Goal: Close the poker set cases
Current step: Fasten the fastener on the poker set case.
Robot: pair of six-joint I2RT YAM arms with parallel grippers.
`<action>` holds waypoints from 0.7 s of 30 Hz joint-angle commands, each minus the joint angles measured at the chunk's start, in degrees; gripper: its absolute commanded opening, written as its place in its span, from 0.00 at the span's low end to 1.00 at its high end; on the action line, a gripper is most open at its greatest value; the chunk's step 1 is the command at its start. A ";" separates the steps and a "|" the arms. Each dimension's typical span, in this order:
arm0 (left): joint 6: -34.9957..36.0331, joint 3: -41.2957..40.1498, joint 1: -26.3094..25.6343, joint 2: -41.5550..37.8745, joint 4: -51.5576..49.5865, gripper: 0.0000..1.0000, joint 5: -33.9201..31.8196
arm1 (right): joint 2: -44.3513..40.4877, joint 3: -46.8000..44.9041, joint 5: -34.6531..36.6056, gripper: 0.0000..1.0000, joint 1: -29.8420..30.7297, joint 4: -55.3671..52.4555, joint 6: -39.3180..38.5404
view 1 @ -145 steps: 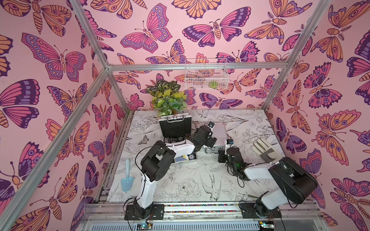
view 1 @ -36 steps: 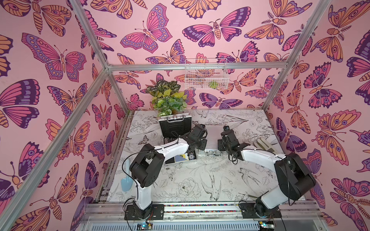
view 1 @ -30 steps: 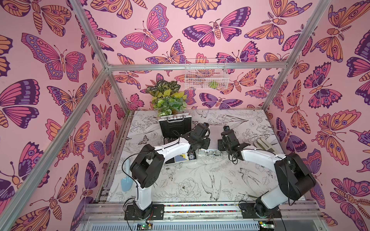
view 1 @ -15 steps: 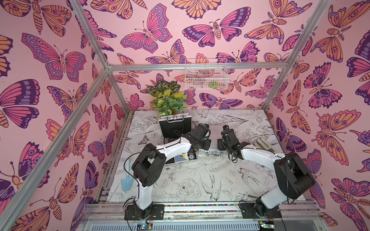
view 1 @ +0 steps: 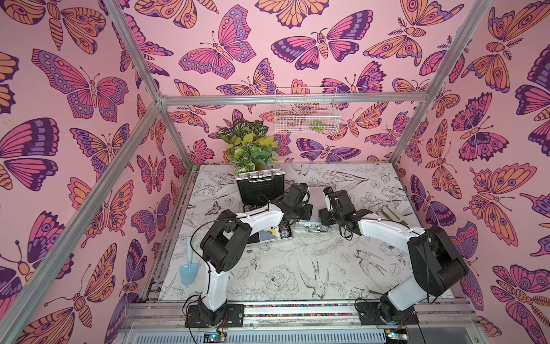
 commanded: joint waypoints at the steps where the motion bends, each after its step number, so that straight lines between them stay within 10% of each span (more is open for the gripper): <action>1: -1.83 -5.56 1.30 4.62 -7.39 0.00 -1.07 | 0.96 4.12 -5.70 0.68 0.27 -8.15 -10.09; 11: -2.19 -6.93 1.75 6.14 -6.20 0.00 -0.79 | -8.40 -10.26 -8.29 0.77 0.27 5.50 -36.36; 21: -2.10 -7.41 1.84 5.80 -5.61 0.00 -0.71 | -5.39 -10.62 -11.26 0.78 0.31 9.56 -40.30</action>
